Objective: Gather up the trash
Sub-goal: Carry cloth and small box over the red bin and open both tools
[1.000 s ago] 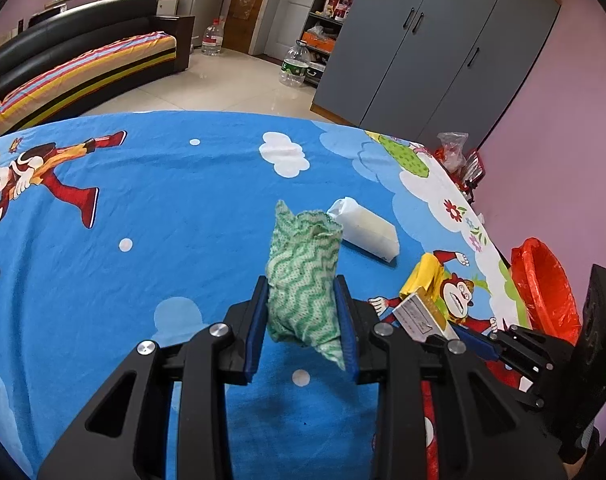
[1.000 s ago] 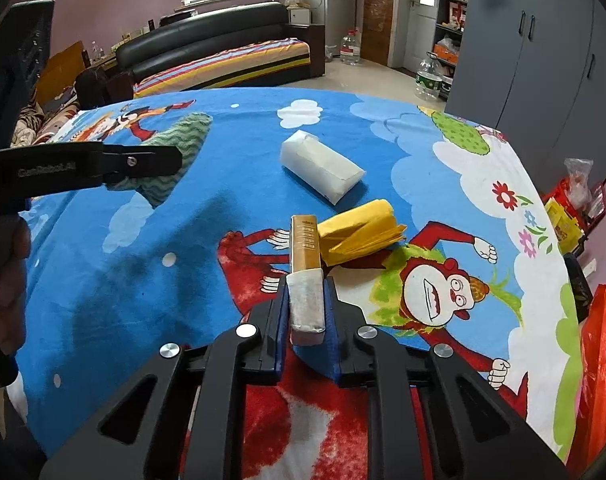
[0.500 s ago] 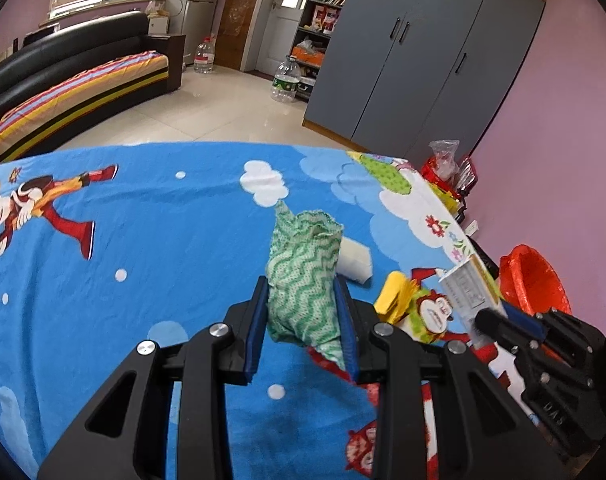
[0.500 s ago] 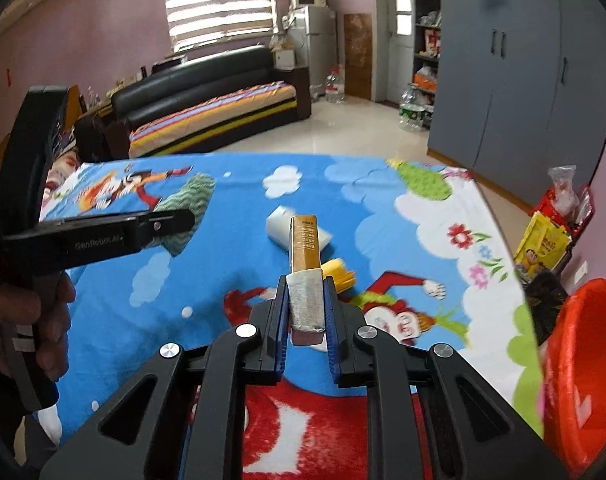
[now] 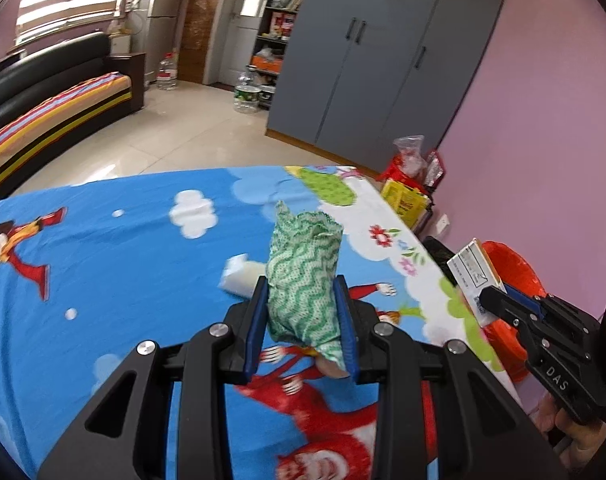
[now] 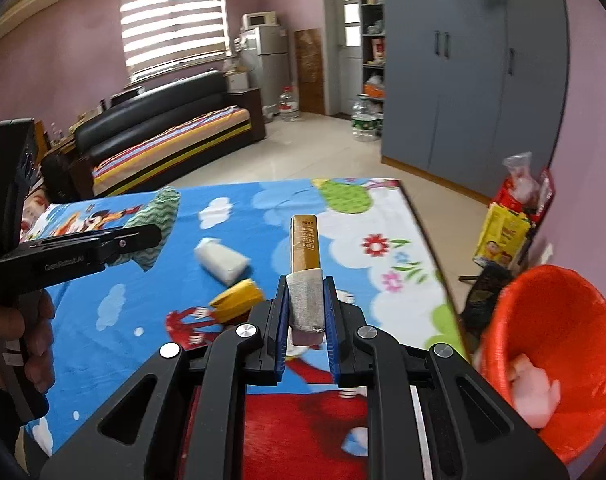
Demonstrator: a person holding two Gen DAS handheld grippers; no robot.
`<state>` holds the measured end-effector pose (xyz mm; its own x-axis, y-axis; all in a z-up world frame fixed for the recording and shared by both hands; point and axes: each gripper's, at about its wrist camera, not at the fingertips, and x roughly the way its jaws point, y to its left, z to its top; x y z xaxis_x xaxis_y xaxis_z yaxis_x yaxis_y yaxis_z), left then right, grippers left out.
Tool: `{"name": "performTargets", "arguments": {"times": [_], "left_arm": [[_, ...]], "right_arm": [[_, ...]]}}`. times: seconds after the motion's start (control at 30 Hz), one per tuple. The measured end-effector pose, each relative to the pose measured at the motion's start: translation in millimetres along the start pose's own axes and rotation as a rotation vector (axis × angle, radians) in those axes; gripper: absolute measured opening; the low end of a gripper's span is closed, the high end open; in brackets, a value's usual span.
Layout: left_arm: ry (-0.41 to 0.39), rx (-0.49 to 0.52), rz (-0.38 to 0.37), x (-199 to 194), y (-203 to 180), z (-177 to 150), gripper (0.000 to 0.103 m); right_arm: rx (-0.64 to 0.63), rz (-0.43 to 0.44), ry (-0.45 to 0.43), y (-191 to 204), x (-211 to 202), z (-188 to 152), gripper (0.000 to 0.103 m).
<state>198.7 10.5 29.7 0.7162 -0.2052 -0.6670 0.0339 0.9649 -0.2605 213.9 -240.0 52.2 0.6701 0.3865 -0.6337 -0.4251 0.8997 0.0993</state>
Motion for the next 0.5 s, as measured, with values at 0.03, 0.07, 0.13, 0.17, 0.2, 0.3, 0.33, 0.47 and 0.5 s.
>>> {"name": "performTargets", "arguments": {"times": [0.03, 0.07, 0.13, 0.17, 0.2, 0.3, 0.33, 0.47, 0.5], "left_arm": [[0.001, 0.008, -0.008, 2.2, -4.8, 1.3, 0.031], [0.003, 0.019, -0.017, 4.9, -11.0, 2.8, 0.031], [0.007, 0.047, -0.042, 11.9, -28.0, 7.0, 0.031], [0.009, 0.061, -0.054, 15.2, -37.5, 8.7, 0.031], [0.012, 0.076, -0.064, 18.6, -45.8, 10.2, 0.031], [0.018, 0.121, -0.097, 28.9, -72.1, 15.7, 0.031], [0.019, 0.137, -0.108, 32.1, -81.5, 17.8, 0.031], [0.023, 0.197, -0.151, 43.6, -117.6, 23.1, 0.031], [0.025, 0.215, -0.162, 47.4, -129.3, 24.2, 0.031]], "right_arm": [[0.012, -0.015, -0.005, -8.0, -3.0, 0.0, 0.017], [0.021, -0.026, -0.008, -13.7, -5.2, -0.5, 0.017], [0.044, -0.049, -0.013, -27.3, -9.6, -1.2, 0.017], [0.057, -0.063, -0.017, -36.0, -12.6, -1.9, 0.017], [0.068, -0.075, -0.02, -44.4, -15.9, -3.0, 0.017], [0.101, -0.116, -0.03, -68.6, -25.7, -6.9, 0.017], [0.116, -0.134, -0.034, -79.4, -30.3, -8.5, 0.017], [0.162, -0.187, -0.043, -111.0, -43.1, -15.4, 0.017], [0.174, -0.201, -0.045, -118.8, -46.3, -17.5, 0.017]]}}
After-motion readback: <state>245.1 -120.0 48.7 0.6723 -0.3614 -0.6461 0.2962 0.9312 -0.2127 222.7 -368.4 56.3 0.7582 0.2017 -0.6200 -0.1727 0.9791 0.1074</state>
